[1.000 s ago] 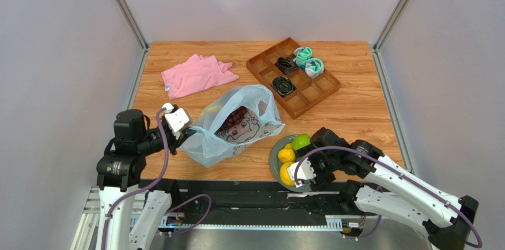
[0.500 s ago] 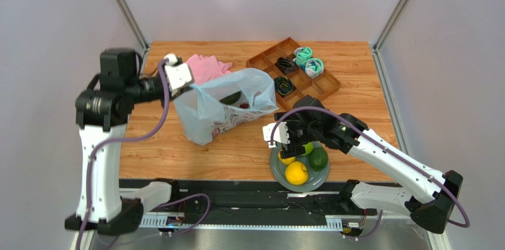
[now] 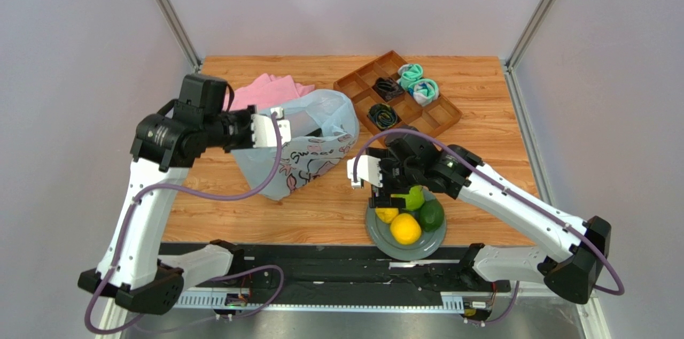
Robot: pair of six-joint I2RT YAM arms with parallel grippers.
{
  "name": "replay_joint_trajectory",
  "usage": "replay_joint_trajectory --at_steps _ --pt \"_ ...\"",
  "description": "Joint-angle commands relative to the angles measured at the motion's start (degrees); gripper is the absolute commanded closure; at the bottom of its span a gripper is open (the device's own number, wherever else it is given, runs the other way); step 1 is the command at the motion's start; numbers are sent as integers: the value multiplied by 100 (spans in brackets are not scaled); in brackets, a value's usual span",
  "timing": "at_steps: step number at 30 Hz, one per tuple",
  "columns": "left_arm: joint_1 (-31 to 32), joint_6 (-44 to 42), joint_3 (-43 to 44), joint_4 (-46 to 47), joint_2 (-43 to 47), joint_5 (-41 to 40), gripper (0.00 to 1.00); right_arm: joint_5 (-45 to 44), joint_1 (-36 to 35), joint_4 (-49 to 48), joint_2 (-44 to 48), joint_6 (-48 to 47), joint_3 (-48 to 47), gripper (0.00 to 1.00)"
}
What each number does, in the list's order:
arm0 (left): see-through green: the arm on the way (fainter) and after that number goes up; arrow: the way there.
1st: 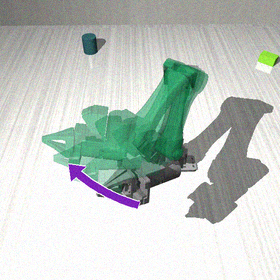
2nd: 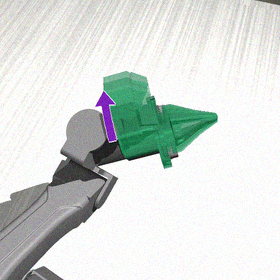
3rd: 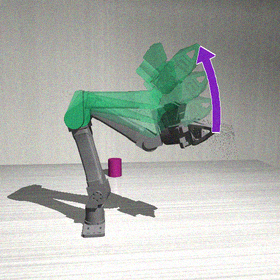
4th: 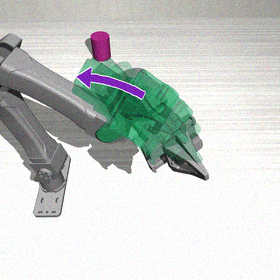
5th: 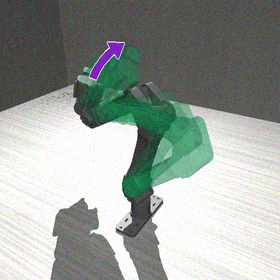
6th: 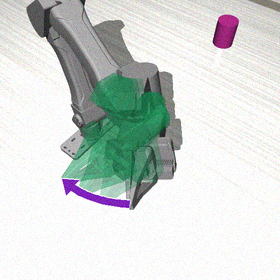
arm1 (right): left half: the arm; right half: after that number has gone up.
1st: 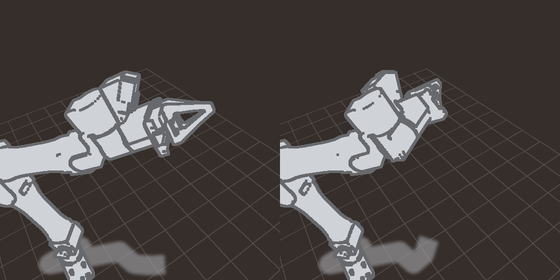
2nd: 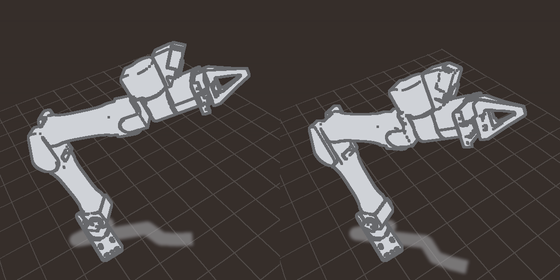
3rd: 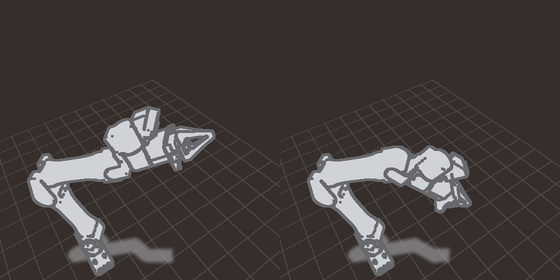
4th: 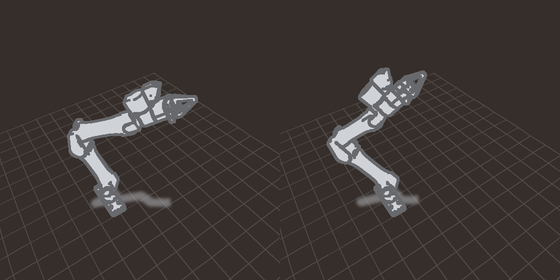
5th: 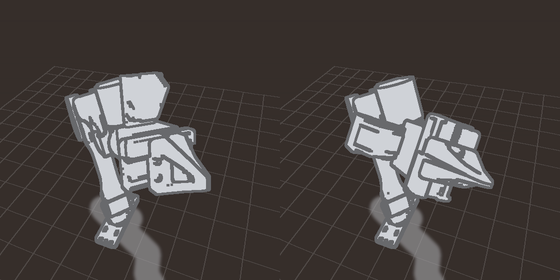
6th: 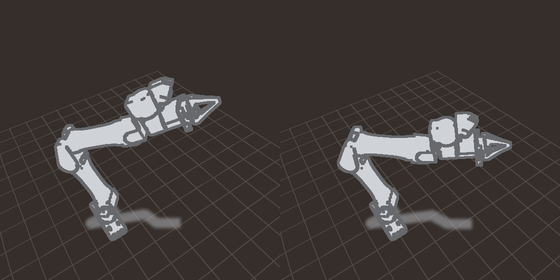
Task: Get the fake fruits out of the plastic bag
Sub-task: Adjust the plastic bag at the center of the board.
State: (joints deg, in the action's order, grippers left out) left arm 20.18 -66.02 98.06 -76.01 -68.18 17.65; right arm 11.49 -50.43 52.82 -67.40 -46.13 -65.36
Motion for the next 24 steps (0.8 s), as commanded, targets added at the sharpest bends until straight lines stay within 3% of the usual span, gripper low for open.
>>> replay_joint_trajectory --at_steps 1,5,9,11,15,20,24 --pt "12 729 -1121 -1392 691 -799 100 221 34 -746 -326 438 -354 16" --pt "12 2334 -1561 -549 1463 -465 100 635 34 -1168 -739 1069 -801 22" --pt "3 3287 -1973 -257 2351 235 100 952 25 -1562 -916 1904 -1153 28" --pt "-531 3394 -2211 -291 2912 764 100 969 42 -1844 -855 2334 -1277 30" --pt "-718 3342 -2782 -774 3626 1344 100 857 25 -3553 -976 3431 -1408 34" --pt "-718 3043 -3047 -828 4470 1048 100 363 25 -3867 -2564 4102 -2665 53" --pt "-718 3121 -3091 -600 4630 740 100 249 -176 -4069 -2867 4191 -2035 61"
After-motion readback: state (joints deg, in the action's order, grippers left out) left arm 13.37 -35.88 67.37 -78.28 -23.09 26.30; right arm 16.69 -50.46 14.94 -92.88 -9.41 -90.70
